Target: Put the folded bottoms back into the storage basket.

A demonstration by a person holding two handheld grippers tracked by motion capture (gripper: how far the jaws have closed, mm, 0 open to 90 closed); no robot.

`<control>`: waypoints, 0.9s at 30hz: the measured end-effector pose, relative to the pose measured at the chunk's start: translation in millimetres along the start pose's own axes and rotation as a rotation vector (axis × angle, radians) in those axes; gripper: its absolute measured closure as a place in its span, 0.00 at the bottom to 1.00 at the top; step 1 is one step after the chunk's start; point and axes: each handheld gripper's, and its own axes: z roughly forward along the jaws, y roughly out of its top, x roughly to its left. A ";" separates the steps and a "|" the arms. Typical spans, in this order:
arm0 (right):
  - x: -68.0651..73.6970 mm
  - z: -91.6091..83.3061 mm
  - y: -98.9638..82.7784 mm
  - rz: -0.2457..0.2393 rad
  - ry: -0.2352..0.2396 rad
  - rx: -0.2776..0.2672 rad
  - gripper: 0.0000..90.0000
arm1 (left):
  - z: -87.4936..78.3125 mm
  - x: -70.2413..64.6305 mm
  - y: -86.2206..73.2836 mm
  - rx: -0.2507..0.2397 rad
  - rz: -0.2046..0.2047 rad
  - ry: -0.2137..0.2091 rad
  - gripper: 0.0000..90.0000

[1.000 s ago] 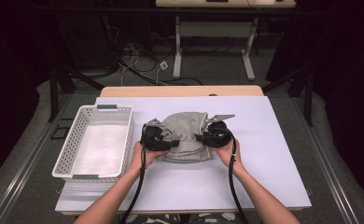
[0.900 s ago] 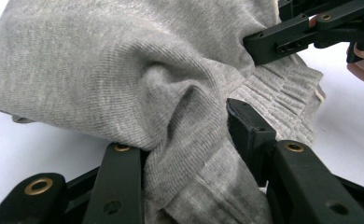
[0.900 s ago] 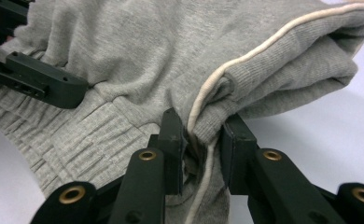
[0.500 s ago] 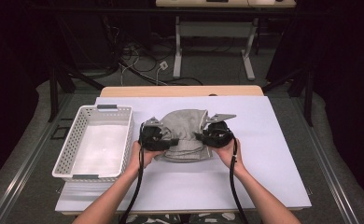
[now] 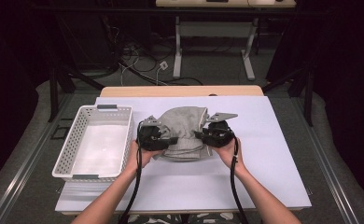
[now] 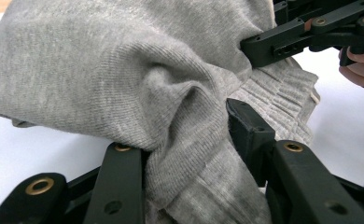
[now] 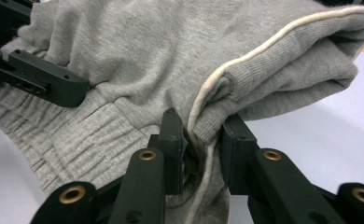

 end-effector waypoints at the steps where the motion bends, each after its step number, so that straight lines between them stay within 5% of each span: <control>1: 0.7 -0.4 0.4 -0.004 -0.001 -0.002 0.81 | -1.1 -0.7 0.6 -0.004 -0.001 -0.003 0.68; 27: 13.9 -11.9 11.5 -0.032 0.004 -0.059 0.81 | -25.0 -9.0 7.1 -0.062 0.029 0.016 0.69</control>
